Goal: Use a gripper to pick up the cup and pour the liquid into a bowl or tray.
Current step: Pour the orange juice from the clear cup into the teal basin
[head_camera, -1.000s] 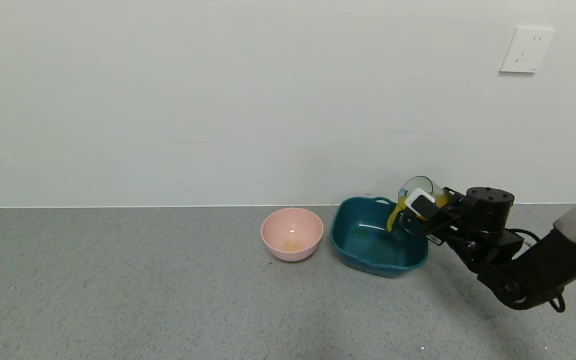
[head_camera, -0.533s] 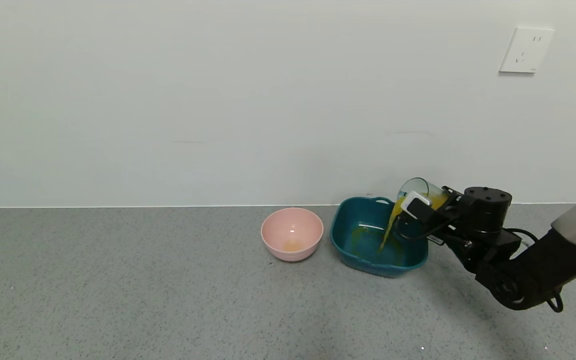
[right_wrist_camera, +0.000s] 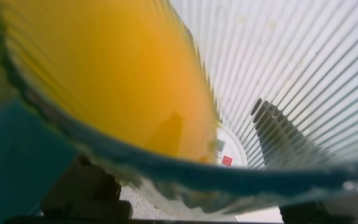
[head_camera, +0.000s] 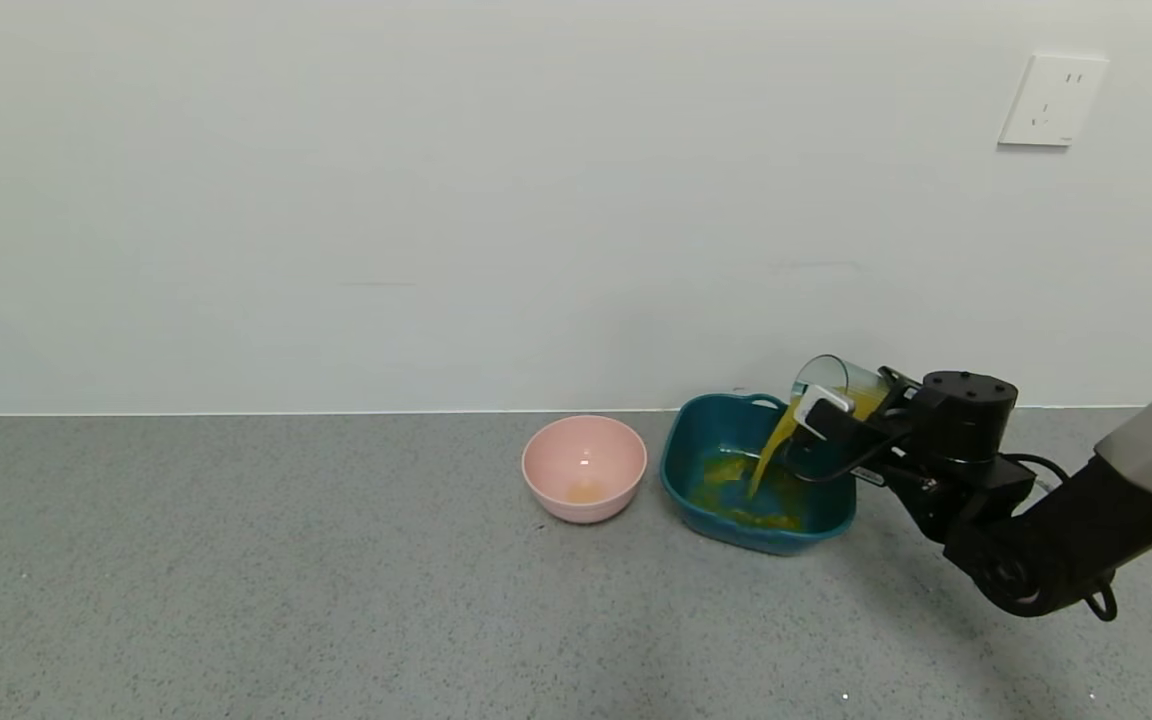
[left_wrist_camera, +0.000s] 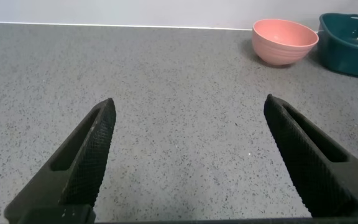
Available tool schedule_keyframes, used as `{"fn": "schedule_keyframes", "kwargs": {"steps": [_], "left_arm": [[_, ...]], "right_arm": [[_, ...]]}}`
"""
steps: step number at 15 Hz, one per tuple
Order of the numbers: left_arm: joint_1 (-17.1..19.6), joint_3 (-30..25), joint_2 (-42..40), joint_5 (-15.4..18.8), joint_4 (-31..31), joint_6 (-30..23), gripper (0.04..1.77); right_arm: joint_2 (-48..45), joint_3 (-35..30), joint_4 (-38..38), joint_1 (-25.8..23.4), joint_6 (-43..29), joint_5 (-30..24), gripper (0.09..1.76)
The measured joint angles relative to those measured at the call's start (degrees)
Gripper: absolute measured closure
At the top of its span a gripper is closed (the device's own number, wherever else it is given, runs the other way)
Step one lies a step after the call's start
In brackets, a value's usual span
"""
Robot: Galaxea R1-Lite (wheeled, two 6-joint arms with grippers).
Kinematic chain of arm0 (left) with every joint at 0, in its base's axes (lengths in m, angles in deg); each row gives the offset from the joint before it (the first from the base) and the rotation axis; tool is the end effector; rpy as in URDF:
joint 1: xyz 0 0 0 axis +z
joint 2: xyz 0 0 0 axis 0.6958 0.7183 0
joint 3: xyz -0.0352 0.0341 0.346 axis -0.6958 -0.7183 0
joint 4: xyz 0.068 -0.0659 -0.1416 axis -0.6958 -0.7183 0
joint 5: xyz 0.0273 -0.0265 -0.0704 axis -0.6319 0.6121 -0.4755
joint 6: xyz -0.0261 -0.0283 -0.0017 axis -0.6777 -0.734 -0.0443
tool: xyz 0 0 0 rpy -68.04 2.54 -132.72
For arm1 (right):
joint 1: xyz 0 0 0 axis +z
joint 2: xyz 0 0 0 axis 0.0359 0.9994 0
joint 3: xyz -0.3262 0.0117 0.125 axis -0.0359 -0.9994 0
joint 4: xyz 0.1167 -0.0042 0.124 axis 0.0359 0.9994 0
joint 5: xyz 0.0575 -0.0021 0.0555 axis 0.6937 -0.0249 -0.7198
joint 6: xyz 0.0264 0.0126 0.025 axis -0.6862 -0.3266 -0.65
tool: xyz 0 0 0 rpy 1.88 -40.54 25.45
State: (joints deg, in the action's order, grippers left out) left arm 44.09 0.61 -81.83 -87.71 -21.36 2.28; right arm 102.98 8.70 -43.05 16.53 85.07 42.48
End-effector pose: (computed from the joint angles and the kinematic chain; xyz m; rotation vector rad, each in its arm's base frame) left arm -0.0781 0.0003 0.0748 -0.0729 0.0089 0.0107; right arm 0.4149 0.0922 0.1497 -1.1621 0.1814 -0.0483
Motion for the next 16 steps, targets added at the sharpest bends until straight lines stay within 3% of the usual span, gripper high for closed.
{"fn": "schedule_keyframes", "kwargs": {"steps": [16], "left_arm": [[0.00, 0.00, 0.00, 0.00, 0.00, 0.00, 0.09]], "right_arm": [[1.04, 1.51, -1.07, 0.63, 11.20, 1.94, 0.51]]}}
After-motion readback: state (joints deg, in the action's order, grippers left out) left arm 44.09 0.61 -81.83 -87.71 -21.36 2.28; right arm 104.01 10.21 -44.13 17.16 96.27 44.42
